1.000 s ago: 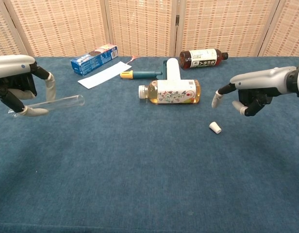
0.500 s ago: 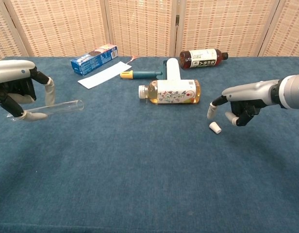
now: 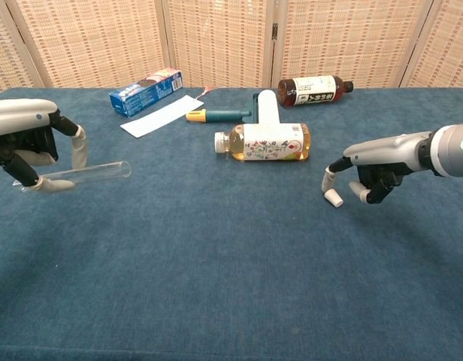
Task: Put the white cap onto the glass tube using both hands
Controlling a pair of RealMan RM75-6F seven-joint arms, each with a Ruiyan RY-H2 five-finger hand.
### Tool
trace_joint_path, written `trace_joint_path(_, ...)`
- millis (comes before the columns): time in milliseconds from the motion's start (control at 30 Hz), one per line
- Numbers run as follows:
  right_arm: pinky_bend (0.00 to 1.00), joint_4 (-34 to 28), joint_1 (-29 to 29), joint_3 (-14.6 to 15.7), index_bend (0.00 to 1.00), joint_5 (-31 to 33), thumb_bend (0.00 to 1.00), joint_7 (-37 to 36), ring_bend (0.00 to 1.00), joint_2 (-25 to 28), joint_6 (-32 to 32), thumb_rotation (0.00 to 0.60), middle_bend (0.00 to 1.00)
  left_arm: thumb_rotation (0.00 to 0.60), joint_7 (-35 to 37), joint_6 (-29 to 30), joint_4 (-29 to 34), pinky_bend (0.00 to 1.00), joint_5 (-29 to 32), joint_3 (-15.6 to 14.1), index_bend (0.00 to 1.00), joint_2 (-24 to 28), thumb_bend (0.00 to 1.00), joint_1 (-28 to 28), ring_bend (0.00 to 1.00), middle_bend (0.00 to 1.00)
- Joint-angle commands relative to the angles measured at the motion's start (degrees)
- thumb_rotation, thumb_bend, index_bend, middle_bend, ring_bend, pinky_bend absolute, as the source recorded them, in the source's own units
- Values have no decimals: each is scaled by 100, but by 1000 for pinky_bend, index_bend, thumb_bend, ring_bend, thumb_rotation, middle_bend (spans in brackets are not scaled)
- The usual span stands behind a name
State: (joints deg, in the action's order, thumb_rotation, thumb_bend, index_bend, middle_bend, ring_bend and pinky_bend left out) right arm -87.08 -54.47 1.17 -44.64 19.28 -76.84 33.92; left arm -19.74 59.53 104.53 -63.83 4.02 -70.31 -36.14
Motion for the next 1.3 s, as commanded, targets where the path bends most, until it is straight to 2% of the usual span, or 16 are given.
trace_joint_path(33,1000,-150,22,51,224,-54,739,20,1000,81,109,600,993,600,3,-5,-3,1000,-1,-3,565,-5,356,7,989,1000)
trace_joint_path(433,1000,-861,111,378,224,-30,739,342,1000,480,594,600,993,600,-17,-8,24,1000,-51,-22,564,-40,356,40,989,1000)
trace_joint_path(633,1000,-1137,268,402,224,-230,734,336,1000,636,907,600,989,600,-30,41,45,1000,-85,-10,564,-51,356,63,989,1000)
trace_joint_path(867,1000,-1703,529,262,224,-674,623,229,974,1093,1482,600,927,600,-34,79,82,1000,-105,1,564,11,356,95,989,1000)
trace_joint_path(933,1000,-1840,628,184,224,-820,584,146,919,1227,1676,600,883,600,-23,85,96,1000,-99,11,564,31,356,103,989,1000)
trace_joint_path(967,990,-1888,679,147,224,-888,545,104,856,1275,1772,600,832,600,-26,93,97,1000,-101,15,564,34,356,106,989,1000)
trace_joint_path(1033,901,-1966,805,62,224,-1101,465,-24,723,1351,1984,600,722,600,-23,94,109,1000,-100,20,564,34,356,109,988,1000)
trace_joint_path(1100,675,-1990,912,7,224,-1290,304,-130,516,1380,2138,600,523,600,-46,87,111,1000,-100,18,564,31,356,106,989,1000)
trace_joint_path(1133,603,-1989,973,-29,224,-1427,252,-201,453,1389,2221,600,458,600,-58,81,119,1000,-94,17,564,28,356,104,989,1000)
trace_joint_path(1200,371,-1962,1074,-83,212,-1642,103,-362,244,1374,2319,600,264,600,-81,76,130,1000,-83,14,565,21,356,102,989,1000)
trace_joint_path(1300,136,-1862,1187,-139,170,-1928,31,-597,46,1338,2376,600,78,600,-115,75,148,1000,-62,13,567,9,356,101,989,1000)
